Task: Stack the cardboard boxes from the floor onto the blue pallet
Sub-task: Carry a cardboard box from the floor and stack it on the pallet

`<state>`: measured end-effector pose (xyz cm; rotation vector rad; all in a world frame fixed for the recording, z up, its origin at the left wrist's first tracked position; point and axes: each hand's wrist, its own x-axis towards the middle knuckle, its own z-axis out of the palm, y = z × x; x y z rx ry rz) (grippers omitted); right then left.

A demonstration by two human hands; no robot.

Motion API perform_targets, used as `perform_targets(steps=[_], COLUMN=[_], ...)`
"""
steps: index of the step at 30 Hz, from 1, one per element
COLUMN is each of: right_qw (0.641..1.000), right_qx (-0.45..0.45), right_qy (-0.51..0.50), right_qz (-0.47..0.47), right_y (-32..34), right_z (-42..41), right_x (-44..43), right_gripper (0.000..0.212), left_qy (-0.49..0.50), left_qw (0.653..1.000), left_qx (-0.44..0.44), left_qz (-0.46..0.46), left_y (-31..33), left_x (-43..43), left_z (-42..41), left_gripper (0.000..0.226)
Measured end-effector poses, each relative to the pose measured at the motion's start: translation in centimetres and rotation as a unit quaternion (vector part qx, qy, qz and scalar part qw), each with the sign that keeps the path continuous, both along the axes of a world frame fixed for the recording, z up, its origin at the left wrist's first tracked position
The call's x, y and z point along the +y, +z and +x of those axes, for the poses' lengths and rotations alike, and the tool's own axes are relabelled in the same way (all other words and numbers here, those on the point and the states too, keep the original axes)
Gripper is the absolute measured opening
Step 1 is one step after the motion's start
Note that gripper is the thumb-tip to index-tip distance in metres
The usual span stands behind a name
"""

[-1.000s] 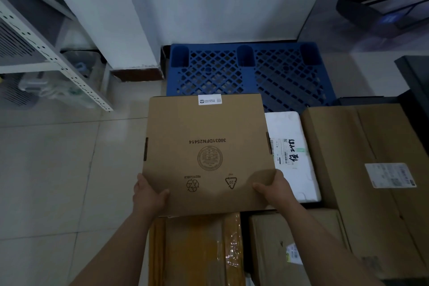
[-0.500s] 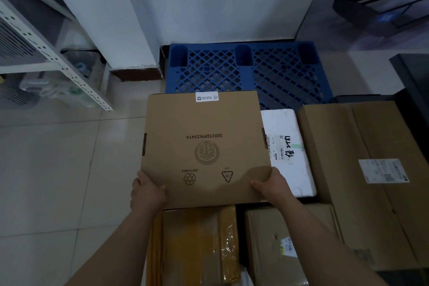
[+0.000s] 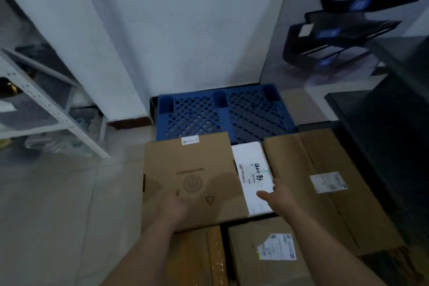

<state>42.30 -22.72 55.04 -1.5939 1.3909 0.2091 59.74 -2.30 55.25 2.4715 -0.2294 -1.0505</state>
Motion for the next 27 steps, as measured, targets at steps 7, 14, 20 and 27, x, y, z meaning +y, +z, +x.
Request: perform_targets(steps=[7, 14, 20, 27], right_qw=[0.994, 0.962, 0.915, 0.828], right_qx=[-0.021, -0.038, -0.021, 0.013], right_qy=[-0.066, -0.207, -0.339, -0.515], right_qz=[-0.089, -0.174, -0.219, -0.221], right_y=[13.6, 22.9, 26.4, 27.1], right_z=[-6.8, -16.7, -27.0, -39.4], right_x=[2.3, 10.5, 21.4, 36.2], right_gripper=[0.070, 0.071, 0.074, 0.074], left_qy=[-0.104, -0.295, -0.456, -0.621], left_qw=[0.986, 0.932, 0.855, 0.737], left_qx=[0.006, -0.015, -0.029, 0.029], left_qz=[-0.128, -0.210, -0.245, -0.264], left_y=[10.5, 19.5, 24.1, 26.6], left_x=[-3.4, -4.0, -2.4, 3.1], left_z=[-3.7, -9.3, -19.4, -36.1], left_gripper=[0.055, 0.056, 0.055, 0.052])
